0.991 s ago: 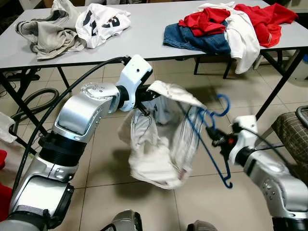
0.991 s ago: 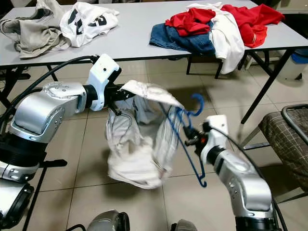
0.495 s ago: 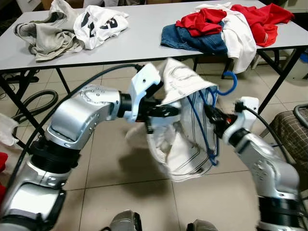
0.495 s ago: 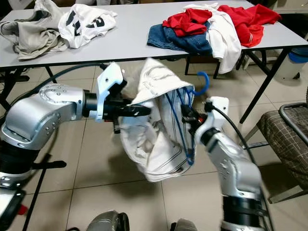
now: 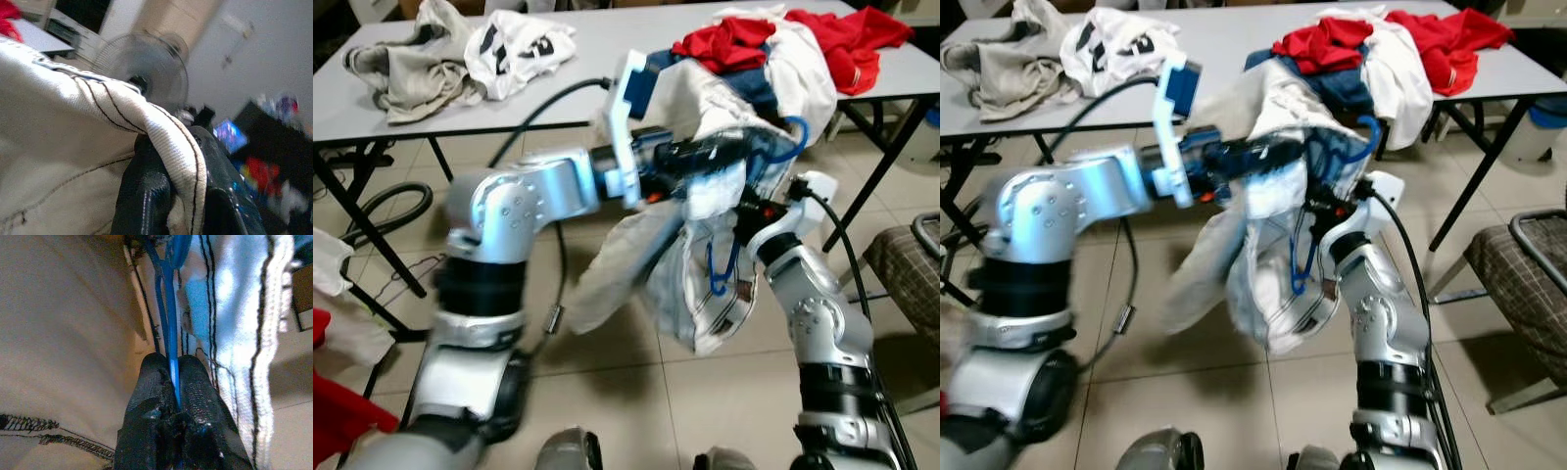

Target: Hang hanger

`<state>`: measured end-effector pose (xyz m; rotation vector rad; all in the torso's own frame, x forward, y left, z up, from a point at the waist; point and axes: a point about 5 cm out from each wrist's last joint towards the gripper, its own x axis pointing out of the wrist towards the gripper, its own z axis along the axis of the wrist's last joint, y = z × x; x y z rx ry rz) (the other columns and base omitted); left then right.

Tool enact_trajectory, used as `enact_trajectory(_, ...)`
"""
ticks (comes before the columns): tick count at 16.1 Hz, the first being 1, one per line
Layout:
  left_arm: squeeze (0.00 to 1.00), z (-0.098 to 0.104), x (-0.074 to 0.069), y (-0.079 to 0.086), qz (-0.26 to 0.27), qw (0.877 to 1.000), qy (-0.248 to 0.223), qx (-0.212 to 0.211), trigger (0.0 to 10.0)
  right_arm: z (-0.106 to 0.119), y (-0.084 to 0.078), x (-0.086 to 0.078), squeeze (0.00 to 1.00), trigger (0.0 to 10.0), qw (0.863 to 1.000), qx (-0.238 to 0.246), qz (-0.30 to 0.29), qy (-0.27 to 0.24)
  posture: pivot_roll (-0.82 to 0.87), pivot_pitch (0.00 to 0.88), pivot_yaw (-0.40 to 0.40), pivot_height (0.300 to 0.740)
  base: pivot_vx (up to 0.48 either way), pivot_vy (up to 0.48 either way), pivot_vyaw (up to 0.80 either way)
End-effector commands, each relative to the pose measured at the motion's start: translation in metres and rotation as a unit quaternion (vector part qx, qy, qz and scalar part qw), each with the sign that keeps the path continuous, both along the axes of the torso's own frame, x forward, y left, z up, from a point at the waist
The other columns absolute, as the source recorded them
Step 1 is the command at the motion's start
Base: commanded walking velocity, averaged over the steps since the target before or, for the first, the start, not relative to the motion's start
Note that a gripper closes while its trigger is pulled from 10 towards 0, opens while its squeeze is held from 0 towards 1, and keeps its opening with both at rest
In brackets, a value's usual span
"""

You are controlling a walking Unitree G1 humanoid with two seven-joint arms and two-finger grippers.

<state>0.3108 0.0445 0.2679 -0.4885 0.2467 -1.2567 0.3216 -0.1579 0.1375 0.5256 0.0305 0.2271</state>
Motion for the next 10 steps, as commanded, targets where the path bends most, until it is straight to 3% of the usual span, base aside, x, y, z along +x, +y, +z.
enact_trajectory(1, 0.00, 0.019, 0.004, -0.002, 0.017, 0.999, 0.007, -0.038, 0.0, 0.007, -0.004, 0.006, 0.00, 10.0, 0.999, -0.002, -0.028, -0.027, -0.11, 0.000, 0.049, 0.740, 0.000, 0.000, 0.00)
enact_trajectory(3, 0.00, 0.036, 0.016, -0.003, 0.062, 0.991, 0.056, -0.106, 0.0, 0.006, 0.002, 0.008, 0.00, 10.0, 0.997, -0.046, -0.039, -0.046, -0.11, 0.000, 0.047, 0.740, 0.000, 0.000, 0.00)
enact_trajectory(5, 0.00, 0.057, 0.028, 0.004, 0.090, 0.973, 0.110, -0.179, 0.0, -0.003, 0.008, 0.007, 0.00, 10.0, 0.991, -0.110, -0.040, -0.057, -0.10, 0.000, 0.043, 0.740, 0.000, 0.000, 0.00)
enact_trajectory(7, 0.00, 0.067, 0.037, 0.014, 0.131, 0.963, 0.140, -0.188, 0.0, -0.007, 0.005, 0.003, 0.00, 10.0, 0.985, -0.145, -0.057, -0.080, -0.10, 0.000, 0.043, 0.740, 0.000, 0.000, 0.00)
enact_trajectory(10, 0.00, 0.062, 0.041, 0.017, 0.165, 0.953, 0.179, -0.180, 0.0, 0.003, -0.001, 0.000, 0.00, 10.0, 0.976, -0.151, -0.082, -0.133, -0.09, 0.000, 0.044, 0.740, 0.000, 0.000, 0.00)
